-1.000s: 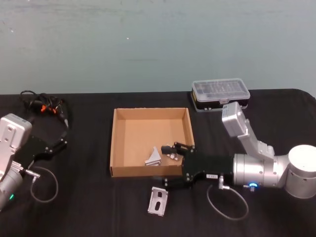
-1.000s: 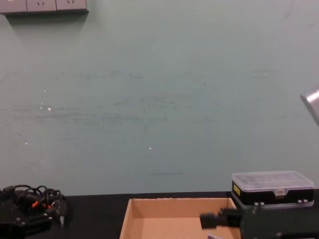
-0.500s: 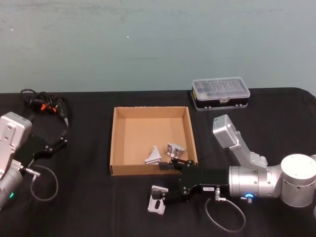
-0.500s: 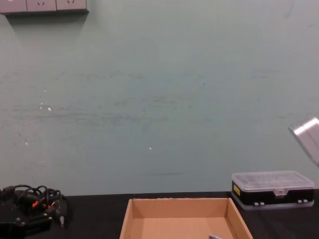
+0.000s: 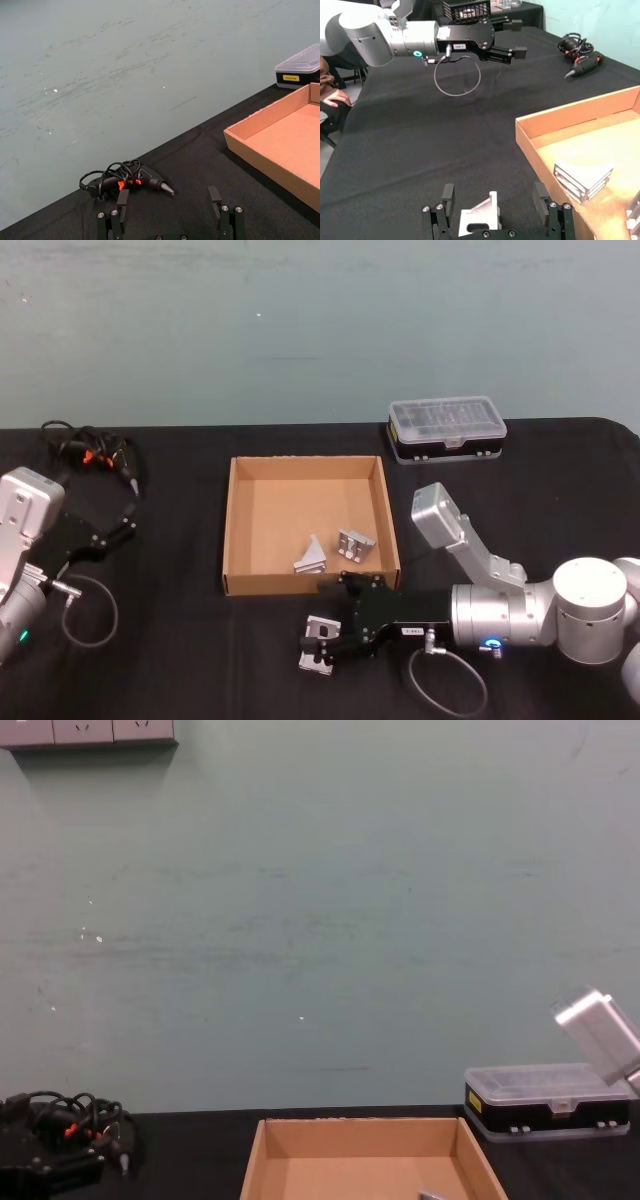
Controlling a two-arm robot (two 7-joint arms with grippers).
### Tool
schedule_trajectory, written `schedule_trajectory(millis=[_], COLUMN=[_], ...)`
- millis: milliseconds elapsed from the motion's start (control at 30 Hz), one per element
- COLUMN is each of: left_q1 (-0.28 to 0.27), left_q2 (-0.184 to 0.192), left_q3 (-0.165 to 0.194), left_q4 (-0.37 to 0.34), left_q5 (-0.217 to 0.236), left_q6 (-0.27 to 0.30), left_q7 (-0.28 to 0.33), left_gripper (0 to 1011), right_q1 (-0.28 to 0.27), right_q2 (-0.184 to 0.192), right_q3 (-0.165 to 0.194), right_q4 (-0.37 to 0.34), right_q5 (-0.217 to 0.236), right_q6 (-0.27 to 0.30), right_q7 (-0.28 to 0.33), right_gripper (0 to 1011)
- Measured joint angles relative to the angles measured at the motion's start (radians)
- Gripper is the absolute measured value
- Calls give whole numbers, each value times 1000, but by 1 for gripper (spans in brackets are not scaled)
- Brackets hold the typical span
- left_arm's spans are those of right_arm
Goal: Use one hand to pick up the angle iron from the table and place it into the box.
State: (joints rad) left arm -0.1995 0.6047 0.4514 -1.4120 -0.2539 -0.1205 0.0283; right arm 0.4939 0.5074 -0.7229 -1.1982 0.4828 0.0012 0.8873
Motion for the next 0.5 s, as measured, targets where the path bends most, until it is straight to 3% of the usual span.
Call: schedule_trajectory(millis=[500], left_q1=[0], left_q2=[0], left_q3=[0], left_q4=[0], left_q5=[0], left_q6=[0], left_q7=[0], left_gripper=[1000], right_q1=[19], right_q2=[-23], right_q3=[-14], right_q4=[36], right_q5=[-25], right_q6=[22], right_q7=[-10], right_gripper=[1002])
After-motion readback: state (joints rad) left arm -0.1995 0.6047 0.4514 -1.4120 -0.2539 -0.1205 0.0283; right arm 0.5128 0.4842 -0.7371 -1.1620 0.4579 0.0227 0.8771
